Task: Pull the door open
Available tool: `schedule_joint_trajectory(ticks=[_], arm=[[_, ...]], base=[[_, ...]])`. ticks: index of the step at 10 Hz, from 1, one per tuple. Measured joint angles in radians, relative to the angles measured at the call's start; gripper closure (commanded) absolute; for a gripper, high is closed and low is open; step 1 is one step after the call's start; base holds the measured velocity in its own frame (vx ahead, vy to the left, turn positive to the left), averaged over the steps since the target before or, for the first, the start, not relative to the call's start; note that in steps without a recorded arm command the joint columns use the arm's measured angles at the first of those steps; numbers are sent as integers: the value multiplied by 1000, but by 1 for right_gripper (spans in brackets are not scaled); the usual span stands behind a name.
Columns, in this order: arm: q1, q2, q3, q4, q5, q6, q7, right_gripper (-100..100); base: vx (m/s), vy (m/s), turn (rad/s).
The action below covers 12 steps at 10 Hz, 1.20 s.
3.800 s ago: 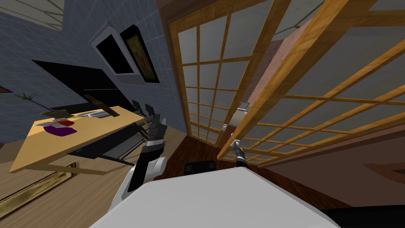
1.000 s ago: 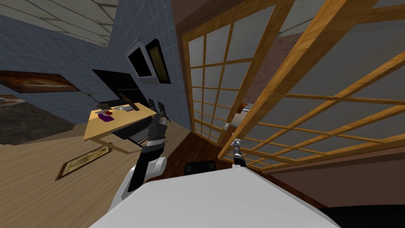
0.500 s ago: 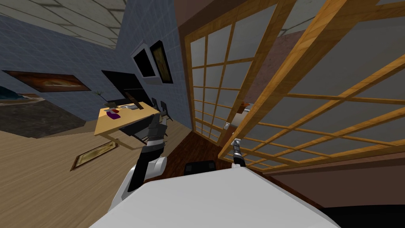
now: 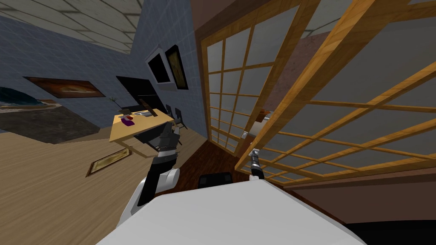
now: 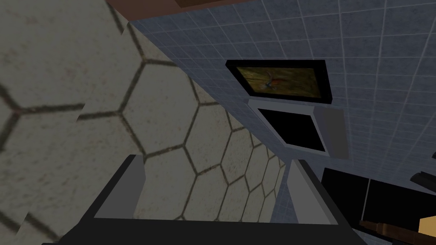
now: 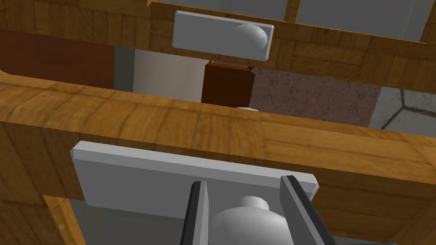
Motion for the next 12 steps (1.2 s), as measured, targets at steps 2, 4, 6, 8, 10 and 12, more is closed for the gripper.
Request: schedule_joint_trajectory(ticks=[2, 4, 6, 8, 10, 12], arm=[[6, 3, 15, -17, -17, 5, -42, 100], [-9, -11, 28, 13, -34, -15, -88, 100], [-5, -19, 46, 1, -58, -13, -140, 100], [-11, -28, 68, 11, -86, -21, -197, 100], [-19, -35, 83, 20, -107, -32, -247, 100], [-22, -42, 97, 24, -127, -39, -293, 100]], base=[[-39, -27, 60], [-69, -9, 83], [-54, -22, 62], [-66, -25, 69], [-58, -9, 57], [-61, -15, 86]])
